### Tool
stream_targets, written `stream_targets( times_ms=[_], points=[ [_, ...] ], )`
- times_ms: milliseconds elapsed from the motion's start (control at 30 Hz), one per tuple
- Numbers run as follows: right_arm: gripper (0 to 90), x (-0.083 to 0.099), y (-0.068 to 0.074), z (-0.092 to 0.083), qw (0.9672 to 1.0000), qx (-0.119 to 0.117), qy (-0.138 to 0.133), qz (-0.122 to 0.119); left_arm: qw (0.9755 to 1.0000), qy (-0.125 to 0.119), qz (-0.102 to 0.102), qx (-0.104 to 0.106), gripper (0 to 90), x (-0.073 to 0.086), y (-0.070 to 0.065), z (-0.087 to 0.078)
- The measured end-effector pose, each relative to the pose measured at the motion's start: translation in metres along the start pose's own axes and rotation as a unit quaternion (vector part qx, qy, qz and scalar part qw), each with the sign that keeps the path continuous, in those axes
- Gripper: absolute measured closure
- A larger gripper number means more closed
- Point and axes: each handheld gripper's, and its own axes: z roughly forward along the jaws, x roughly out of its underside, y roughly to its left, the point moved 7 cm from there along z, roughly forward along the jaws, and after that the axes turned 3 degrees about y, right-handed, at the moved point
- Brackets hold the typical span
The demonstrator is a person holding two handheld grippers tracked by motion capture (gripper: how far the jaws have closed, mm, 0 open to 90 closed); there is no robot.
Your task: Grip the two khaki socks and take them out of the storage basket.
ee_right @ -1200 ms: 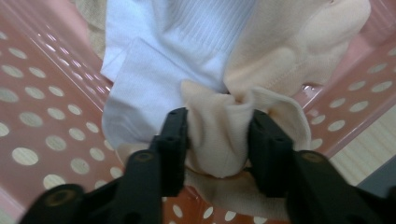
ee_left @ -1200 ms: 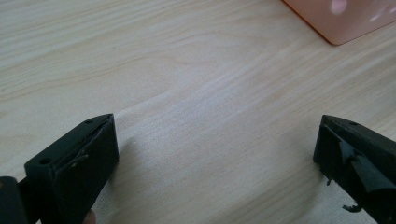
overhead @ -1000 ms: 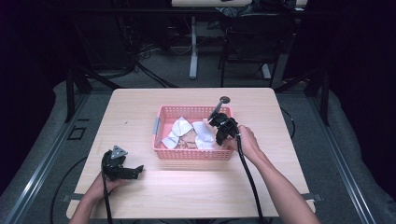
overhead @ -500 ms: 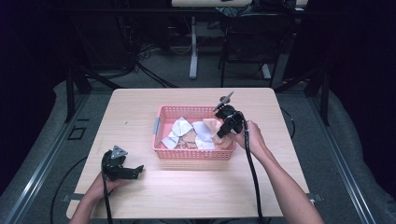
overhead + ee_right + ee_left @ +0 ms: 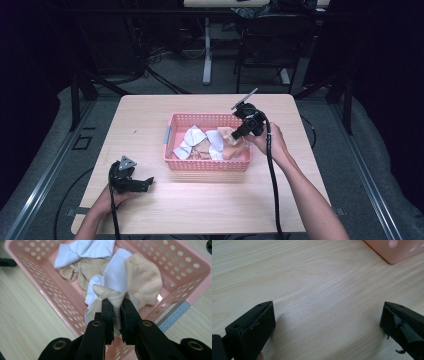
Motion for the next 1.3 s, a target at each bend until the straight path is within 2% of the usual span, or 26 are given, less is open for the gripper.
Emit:
stream_targets(
  times_ms=[100, 200, 233, 267, 500, 667, 700, 733, 767, 1300],
  points=[
    [82.4, -0.004, 0.002, -0.009, 0.9998, -0.006, -0.017, 0.004, 1.0000, 0.000, 0.000, 0.000, 0.0, 0.000, 0.000, 0.000],
    [82.4, -0.007, 0.003, -0.016, 0.9996, -0.009, -0.027, 0.006, 1.0000, 0.000, 0.000, 0.000, 0.0, 0.000, 0.000, 0.000],
    [82.3, -0.007, 0.003, -0.018, 0.9997, -0.006, -0.022, 0.000, 1.0000, 0.000, 0.000, 0.000, 0.0, 0.000, 0.000, 0.000],
    [82.4, -0.009, 0.004, -0.019, 0.9995, -0.009, -0.031, 0.005, 1.0000, 0.000, 0.000, 0.000, 0.1, 0.000, 0.000, 0.000],
    [82.3, -0.012, 0.005, -0.030, 0.9996, -0.009, -0.026, -0.005, 1.0000, 0.000, 0.000, 0.000, 0.0, 0.000, 0.000, 0.000],
    [82.3, -0.017, 0.007, -0.036, 0.9994, -0.012, -0.034, 0.000, 1.0000, 0.000, 0.000, 0.000, 0.1, 0.000, 0.000, 0.000],
    [82.3, -0.017, 0.006, -0.038, 0.9996, -0.007, -0.026, -0.008, 1.0000, 0.000, 0.000, 0.000, 0.0, 0.000, 0.000, 0.000],
    [82.3, -0.018, 0.007, -0.039, 0.9993, -0.011, -0.035, -0.001, 1.0000, 0.000, 0.000, 0.000, 0.0, 0.000, 0.000, 0.000],
    [82.3, -0.018, 0.006, -0.041, 0.9995, -0.007, -0.028, -0.009, 1.0000, 0.000, 0.000, 0.000, 0.0, 0.000, 0.000, 0.000],
    [82.2, -0.030, 0.009, -0.066, 0.9989, -0.006, -0.042, -0.018, 1.0000, 0.000, 0.000, 0.000, 0.0, 0.000, 0.000, 0.000]
  ],
)
